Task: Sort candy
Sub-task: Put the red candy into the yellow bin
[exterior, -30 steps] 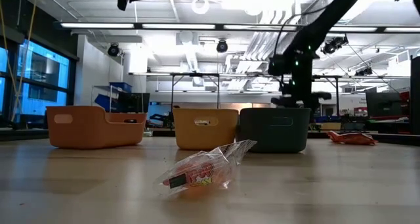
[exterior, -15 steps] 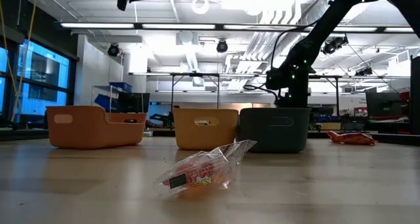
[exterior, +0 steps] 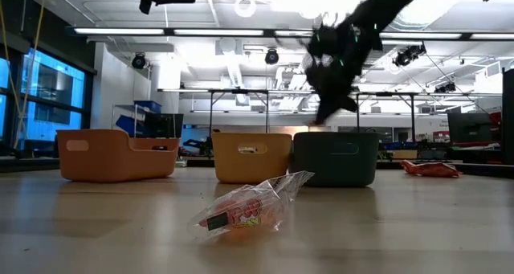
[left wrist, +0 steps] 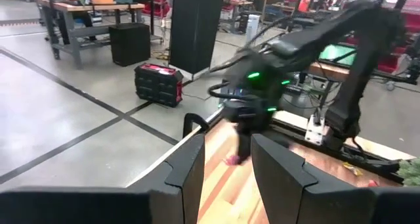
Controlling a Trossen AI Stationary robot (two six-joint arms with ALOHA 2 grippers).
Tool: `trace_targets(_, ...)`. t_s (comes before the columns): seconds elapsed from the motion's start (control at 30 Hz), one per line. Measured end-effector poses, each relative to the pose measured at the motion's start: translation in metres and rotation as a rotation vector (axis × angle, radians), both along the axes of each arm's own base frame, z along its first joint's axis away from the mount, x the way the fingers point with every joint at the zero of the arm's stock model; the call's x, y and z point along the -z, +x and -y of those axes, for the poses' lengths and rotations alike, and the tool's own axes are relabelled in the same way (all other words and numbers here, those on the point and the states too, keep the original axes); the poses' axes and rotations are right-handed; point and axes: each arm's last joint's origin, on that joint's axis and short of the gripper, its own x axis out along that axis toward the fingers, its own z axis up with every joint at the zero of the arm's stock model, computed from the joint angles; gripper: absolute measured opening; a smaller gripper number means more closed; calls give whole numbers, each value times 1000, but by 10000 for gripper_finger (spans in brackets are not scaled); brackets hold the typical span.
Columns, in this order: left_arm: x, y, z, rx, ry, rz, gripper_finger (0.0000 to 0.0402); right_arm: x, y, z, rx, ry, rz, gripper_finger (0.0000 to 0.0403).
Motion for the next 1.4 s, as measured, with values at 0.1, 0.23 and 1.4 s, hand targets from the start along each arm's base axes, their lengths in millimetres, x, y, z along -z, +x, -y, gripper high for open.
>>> trace_targets(0.1,3,-1,0,-7,-7,-28,118,-11,28,-39,-125,-19,124,14)
trace_targets(0.23,7,-1,0,-10,-24,-69,118,-7,60,-89,-251,-13,218,15)
trace_targets(1.4,150,18,-71,-310,-600,-990,119,-65,73,-67,-191,-159,209,215)
